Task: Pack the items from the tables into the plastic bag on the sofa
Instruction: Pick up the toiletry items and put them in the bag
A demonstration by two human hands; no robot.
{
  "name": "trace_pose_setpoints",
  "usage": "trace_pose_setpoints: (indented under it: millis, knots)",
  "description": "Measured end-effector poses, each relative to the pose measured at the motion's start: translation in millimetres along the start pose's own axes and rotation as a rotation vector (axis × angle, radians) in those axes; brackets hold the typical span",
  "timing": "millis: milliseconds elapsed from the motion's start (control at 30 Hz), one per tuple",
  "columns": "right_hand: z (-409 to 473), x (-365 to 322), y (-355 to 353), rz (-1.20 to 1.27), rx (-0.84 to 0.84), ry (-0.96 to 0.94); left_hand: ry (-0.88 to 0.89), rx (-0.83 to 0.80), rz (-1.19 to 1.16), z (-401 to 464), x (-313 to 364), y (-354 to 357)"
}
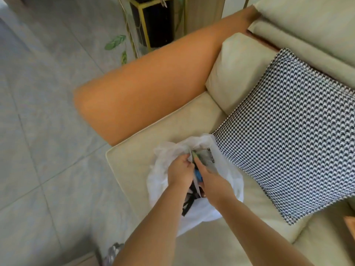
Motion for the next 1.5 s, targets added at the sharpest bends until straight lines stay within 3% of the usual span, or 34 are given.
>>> trace_pose_setpoints:
  millis: [200, 400, 533, 633, 700, 900, 1100, 1367, 1500]
  knots:
    - [17, 3, 18, -0.332, -0.078, -0.128, 0.072, 0.063, 0.08, 21, -11, -11]
    - [-16, 19, 14, -0.373, -0.003, -0.161, 0.104, 0.012, 0.163, -3, -33, -12]
    - [-50, 38, 35, -0.57, -0.09, -0.332, 0.114, 0.032, 0.204, -29, -42, -16]
    - [-60, 41, 44, -0.689, -0.115, -0.327, 0.113, 0.029, 0.28, -40, -50, -18]
    - [-62, 35, 36, -0.685, -0.08, -0.253, 0.095, 0.015, 0.349, -49, -55, -20]
    - [-87, 26, -5, -0.62, -0.217, -0.212, 0.076, -0.068, 0.447, -90, -61, -20]
    - [-113, 26, -41, -0.411, -0.156, -0.141, 0.1, -0.086, 0.465, -126, -51, -11]
    - [-131, 24, -38, -0.272, -0.134, -0.12, 0.08, -0.027, 0.358, -154, -60, -5]
    - [-132, 3, -36, -0.317, -0.119, -0.2, 0.043, 0.017, 0.31, -172, -71, -19]
Point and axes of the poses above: each hand's wrist, its own z-axis towards the middle knuckle, its own y-axis out of the palm, x = y × z, the point moved 1 cm from there along z, towards the middle knuckle, and after that the axes turned 3 degrees about -y, right-handed, at the moved point
